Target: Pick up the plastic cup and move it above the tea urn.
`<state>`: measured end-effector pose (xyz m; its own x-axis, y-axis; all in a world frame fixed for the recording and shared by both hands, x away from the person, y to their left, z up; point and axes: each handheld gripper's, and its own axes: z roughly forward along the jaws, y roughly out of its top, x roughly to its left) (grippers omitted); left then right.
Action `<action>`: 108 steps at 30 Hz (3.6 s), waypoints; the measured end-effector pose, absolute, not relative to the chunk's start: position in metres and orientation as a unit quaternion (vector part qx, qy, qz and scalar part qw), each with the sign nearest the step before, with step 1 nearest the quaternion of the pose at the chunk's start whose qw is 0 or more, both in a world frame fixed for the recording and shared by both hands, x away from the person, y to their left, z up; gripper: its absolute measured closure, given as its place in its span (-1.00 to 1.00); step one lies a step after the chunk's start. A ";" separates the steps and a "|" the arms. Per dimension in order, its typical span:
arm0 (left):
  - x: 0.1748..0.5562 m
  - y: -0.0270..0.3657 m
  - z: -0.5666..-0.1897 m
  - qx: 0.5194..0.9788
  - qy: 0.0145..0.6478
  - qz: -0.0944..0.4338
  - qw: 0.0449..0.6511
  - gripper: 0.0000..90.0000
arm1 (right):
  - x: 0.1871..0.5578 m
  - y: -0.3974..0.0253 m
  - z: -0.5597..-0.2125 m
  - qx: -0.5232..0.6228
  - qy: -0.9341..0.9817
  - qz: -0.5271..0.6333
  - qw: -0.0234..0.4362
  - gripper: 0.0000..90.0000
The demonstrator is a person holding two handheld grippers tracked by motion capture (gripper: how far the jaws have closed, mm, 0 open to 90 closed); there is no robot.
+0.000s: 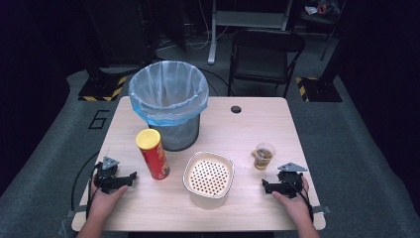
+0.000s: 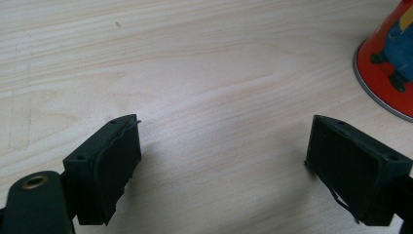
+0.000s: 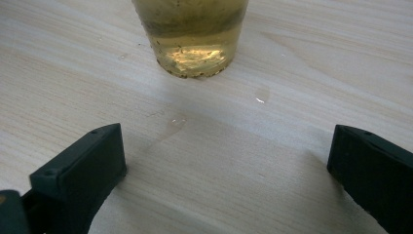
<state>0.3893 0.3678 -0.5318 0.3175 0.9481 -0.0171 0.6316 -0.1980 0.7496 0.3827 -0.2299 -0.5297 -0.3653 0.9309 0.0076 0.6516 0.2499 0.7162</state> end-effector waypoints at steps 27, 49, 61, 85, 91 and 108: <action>0.389 0.367 -0.532 0.737 0.537 0.233 0.337 -0.73 | 0.376 -0.223 -0.521 0.535 0.748 0.333 0.210 -0.61; 0.388 0.368 -0.531 0.740 0.536 0.233 0.333 -0.73 | 0.407 -0.199 -0.477 0.508 0.749 0.351 0.241 -0.68; 0.388 0.368 -0.531 0.740 0.535 0.234 0.334 -0.73 | 0.422 -0.193 -0.478 0.501 0.747 0.357 0.254 -0.59; 0.388 0.368 -0.531 0.740 0.536 0.233 0.333 -0.73 | 0.433 -0.188 -0.486 0.493 0.743 0.364 0.270 -0.37; 0.388 0.368 -0.531 0.740 0.536 0.233 0.333 -0.73 | 0.433 -0.189 -0.486 0.490 0.742 0.370 0.267 -0.27; 0.388 0.368 -0.531 0.740 0.536 0.233 0.333 -0.73 | 0.431 -0.188 -0.484 0.470 0.756 0.375 0.259 -0.28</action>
<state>0.3884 0.3678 -0.5309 0.3175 0.9482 -0.0119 0.6383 -0.2044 0.7422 0.4309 -0.1885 -0.4843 -0.4238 0.9049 -0.0390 0.5169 0.2770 0.8100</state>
